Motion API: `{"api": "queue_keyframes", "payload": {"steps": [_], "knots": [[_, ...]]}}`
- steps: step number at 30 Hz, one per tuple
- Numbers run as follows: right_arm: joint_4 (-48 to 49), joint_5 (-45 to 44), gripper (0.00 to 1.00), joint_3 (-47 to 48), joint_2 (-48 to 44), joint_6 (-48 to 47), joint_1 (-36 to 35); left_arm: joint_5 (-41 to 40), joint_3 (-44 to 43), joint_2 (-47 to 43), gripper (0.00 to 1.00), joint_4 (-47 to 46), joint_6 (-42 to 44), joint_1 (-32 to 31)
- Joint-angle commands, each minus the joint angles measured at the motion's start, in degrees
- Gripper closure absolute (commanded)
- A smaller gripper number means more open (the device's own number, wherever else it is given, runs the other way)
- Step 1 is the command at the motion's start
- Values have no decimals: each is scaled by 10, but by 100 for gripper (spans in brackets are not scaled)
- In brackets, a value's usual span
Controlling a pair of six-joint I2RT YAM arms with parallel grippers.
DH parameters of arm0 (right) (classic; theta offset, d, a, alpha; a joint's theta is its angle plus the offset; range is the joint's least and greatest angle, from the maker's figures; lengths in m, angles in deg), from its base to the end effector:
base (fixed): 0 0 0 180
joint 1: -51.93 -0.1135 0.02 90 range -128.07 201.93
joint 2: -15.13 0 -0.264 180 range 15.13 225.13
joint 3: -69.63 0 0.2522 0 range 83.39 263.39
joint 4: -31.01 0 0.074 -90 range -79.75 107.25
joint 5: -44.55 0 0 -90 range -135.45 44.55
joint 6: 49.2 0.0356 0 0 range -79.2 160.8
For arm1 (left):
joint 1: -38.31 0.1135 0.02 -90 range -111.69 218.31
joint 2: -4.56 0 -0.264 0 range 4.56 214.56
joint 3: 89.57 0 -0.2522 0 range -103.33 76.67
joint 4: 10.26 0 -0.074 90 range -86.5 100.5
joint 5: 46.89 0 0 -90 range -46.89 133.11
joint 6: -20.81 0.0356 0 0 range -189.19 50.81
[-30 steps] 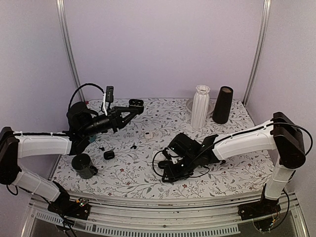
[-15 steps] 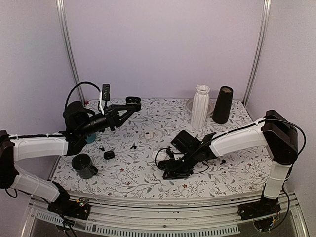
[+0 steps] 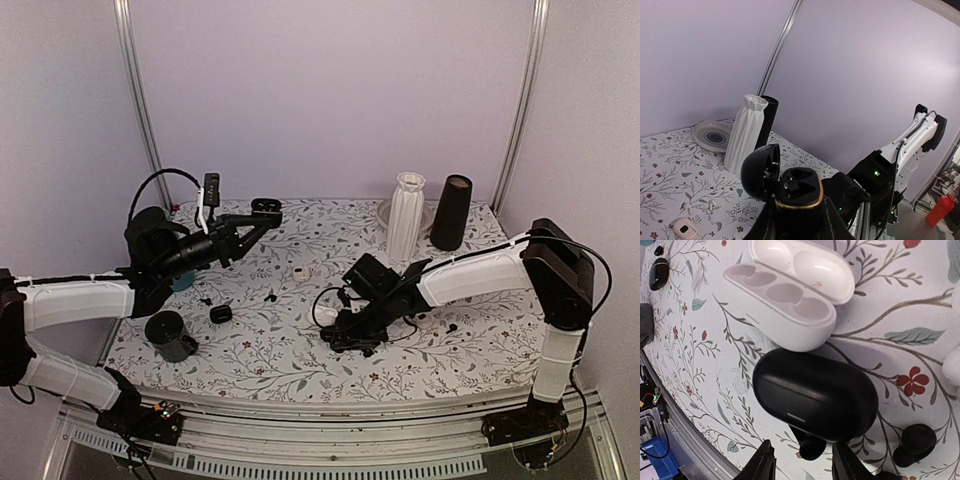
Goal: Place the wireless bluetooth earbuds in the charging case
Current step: Pick up the right earbud from the center of the board.
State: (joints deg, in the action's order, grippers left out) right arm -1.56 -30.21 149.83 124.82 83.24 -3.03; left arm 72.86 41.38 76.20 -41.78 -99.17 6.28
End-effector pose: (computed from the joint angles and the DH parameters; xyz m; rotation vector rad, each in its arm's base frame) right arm 0.2101 0.3159 0.1422 -0.4135 2.8814 0.8006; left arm 0.2224 -0.1599 0.2835 0.4897 1.4823 -1.2374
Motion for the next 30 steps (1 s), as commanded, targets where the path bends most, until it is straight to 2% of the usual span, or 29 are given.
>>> {"api": "queue_keyframes", "payload": {"steps": [1,12,30], "knots": [[-32,-37,63,33,23,-13,3,-2,3,-15,100,0,11,9],[-92,-85,67,41,1,-7,-16,-4,3,-20,100,8,15,11],[-138,-124,68,88,43,7,-50,-1,7,-24,100,5,15,15]]}}
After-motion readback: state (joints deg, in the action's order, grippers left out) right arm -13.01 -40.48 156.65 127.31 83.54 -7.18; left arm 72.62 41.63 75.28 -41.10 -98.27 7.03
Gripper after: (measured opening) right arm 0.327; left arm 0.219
